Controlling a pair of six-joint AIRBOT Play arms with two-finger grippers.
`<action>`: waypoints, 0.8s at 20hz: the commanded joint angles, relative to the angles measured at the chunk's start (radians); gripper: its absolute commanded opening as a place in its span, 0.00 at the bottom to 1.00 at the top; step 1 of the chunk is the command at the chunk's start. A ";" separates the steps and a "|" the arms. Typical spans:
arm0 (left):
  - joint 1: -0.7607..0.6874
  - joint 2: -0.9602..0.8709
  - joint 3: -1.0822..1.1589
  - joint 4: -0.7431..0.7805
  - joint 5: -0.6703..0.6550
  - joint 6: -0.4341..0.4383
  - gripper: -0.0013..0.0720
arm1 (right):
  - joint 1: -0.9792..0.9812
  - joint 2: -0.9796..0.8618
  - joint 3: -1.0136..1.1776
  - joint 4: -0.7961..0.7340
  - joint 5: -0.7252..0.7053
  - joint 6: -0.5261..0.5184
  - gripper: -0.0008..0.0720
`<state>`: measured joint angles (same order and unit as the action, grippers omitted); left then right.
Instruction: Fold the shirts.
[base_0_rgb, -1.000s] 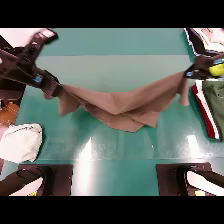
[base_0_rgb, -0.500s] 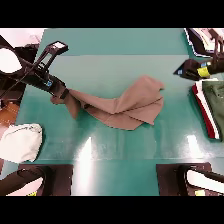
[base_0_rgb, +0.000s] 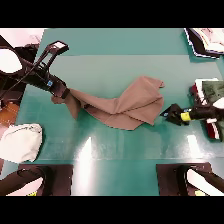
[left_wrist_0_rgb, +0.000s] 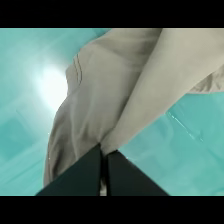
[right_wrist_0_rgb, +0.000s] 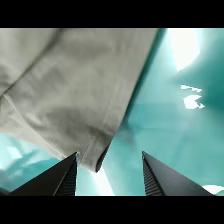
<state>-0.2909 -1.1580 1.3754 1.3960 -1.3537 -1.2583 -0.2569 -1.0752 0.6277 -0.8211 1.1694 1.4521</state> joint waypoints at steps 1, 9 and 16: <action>0.001 0.000 0.000 -0.020 0.003 -0.002 0.06 | 0.008 0.022 -0.145 0.150 -0.073 -0.023 0.63; 0.001 0.000 0.000 -0.024 -0.008 -0.002 0.06 | 0.170 0.021 -0.160 0.175 -0.210 -0.009 0.60; 0.001 0.000 0.000 -0.024 -0.018 -0.002 0.06 | 0.206 0.021 -0.160 0.198 -0.241 -0.019 0.06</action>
<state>-0.2909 -1.1580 1.3754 1.3720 -1.3643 -1.2610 -0.0734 -1.0546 0.4683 -0.6353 0.9527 1.4406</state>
